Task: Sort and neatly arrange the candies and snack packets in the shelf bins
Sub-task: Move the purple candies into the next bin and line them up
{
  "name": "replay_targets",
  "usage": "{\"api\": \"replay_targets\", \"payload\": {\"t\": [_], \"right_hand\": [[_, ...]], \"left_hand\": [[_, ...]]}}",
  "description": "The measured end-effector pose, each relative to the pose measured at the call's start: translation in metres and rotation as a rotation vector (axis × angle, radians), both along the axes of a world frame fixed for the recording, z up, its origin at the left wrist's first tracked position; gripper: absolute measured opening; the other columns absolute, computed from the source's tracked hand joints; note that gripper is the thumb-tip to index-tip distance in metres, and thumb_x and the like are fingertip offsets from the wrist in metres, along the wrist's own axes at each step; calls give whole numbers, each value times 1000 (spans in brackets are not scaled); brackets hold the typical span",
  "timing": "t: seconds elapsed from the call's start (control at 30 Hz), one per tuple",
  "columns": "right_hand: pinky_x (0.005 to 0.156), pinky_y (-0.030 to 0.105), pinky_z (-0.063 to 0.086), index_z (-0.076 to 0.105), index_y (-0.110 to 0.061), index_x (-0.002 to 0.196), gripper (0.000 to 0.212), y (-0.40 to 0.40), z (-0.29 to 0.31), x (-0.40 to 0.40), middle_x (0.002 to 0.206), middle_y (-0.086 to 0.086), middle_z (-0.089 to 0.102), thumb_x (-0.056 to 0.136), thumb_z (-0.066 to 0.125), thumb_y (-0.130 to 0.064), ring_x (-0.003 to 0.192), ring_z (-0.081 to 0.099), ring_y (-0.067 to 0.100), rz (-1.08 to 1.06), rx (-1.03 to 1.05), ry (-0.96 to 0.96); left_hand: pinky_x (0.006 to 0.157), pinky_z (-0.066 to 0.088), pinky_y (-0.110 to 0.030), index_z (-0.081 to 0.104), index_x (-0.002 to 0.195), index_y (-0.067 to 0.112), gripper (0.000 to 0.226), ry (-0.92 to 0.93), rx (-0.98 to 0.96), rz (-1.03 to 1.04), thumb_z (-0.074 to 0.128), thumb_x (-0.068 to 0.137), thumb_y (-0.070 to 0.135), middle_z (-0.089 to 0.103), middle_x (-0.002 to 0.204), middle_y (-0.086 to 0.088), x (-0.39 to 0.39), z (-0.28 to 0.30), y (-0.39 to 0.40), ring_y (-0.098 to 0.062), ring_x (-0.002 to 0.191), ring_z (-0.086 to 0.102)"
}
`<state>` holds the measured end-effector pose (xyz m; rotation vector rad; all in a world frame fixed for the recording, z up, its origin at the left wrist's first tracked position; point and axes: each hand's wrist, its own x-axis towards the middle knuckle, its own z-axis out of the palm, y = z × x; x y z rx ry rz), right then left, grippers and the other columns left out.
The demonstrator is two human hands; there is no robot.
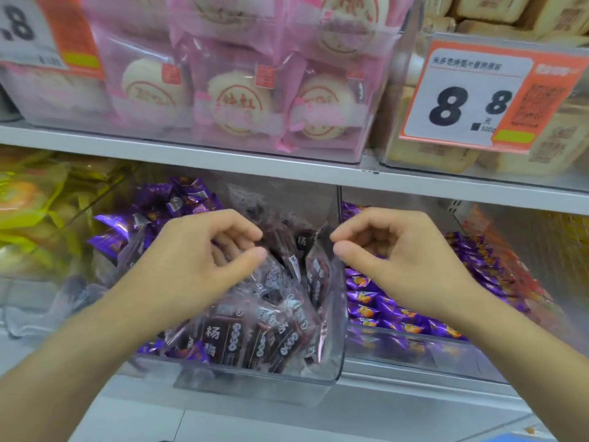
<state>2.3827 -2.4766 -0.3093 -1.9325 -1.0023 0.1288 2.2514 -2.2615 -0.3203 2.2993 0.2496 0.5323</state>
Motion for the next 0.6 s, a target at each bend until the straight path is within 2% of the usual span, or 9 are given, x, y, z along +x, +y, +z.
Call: {"api": "replay_targets", "payload": {"t": [0.07,0.1,0.17,0.23,0.33,0.4,0.5,0.53,0.6], "right_hand": [[72,33,56,75,-22,84,13,23,5,-31,80,-3,72,84,75,-9,72,68,15,127,15,-27],[71,30,56,74,-21,85,12,40,5,-41,82,-4,72,84,75,-9,71,67,12,178,-14,-38],[72,24,55,74,-20,89,12,82,7,-50,84,-6,72,85,73,-10,73,66,9,237,-110,-104],[78,25,54,74,-18,96,13,132,2,-38,88,-6,73,86,69,-11,78,67,9,207,-199,-171],[89,36,53,69,-18,103,18,198,-13,6,95,-3,72,85,72,-18,92,67,18,62,-344,-166],[91,38,52,67,-19,106,28,227,-26,25,100,-2,69,81,79,-22,95,66,18,51,-392,-163],[92,39,54,65,-18,118,52,252,-42,33,113,0,69,72,87,-26,98,65,16,101,-424,-216],[91,40,54,63,-17,119,54,257,-46,33,114,2,69,72,87,-27,97,64,17,85,-412,-239],[84,37,53,63,-15,112,41,261,-51,33,106,6,70,80,80,-34,92,65,22,-29,-355,-310]], "left_hand": [[67,42,-4,72,93,26,14,22,154,169,74,81,18,67,77,12,-14,-1,31,4,76,59],[66,39,-5,72,97,23,16,67,226,226,74,82,19,66,84,13,-20,-6,46,5,75,57],[67,34,-15,70,110,19,28,208,323,288,74,83,28,65,98,4,-29,-20,70,-1,79,53],[78,37,-25,67,117,18,38,299,346,254,73,84,37,65,109,-1,-35,-33,82,-16,98,57],[88,39,-23,66,118,21,40,269,314,199,72,84,41,64,112,3,-38,-40,88,-16,109,56],[84,41,-17,68,113,25,37,229,242,203,75,81,41,65,107,8,-39,-41,92,-9,101,59],[70,38,1,68,105,28,29,187,88,212,79,79,36,64,99,16,-42,-39,98,13,83,53],[67,37,3,69,103,28,27,175,46,213,79,79,35,65,98,18,-42,-40,98,16,81,51],[65,37,4,71,100,27,23,144,-11,217,78,80,34,68,98,18,-42,-40,100,18,78,51]]}}
